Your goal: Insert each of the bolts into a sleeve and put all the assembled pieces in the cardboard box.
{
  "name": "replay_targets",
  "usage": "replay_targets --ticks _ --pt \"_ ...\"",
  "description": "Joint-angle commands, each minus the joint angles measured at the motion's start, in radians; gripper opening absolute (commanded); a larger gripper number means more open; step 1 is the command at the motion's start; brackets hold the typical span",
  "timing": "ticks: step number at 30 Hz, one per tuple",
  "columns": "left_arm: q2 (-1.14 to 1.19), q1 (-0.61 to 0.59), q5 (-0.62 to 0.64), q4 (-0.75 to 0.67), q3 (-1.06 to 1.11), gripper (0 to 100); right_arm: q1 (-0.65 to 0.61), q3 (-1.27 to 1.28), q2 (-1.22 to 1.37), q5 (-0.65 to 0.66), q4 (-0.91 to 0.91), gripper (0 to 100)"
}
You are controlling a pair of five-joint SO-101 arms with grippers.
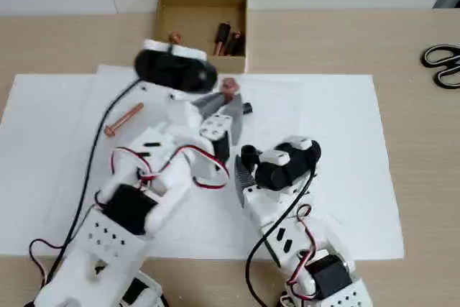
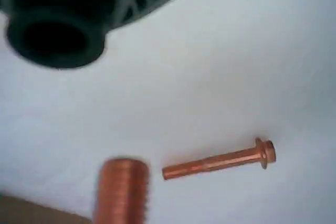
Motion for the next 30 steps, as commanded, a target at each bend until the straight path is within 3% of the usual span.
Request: replay_targets --ticks 1,30 --pt "-0.029 0.008 -0.014 -0.077 0.021 1 -0.013 -0.009 -0.013 -0.008 -0.041 0.3" --pt "-0.029 0.063 0.029 -0.083 0.084 1 -0.012 -0.011 -0.013 -0.008 -0.059 0.3"
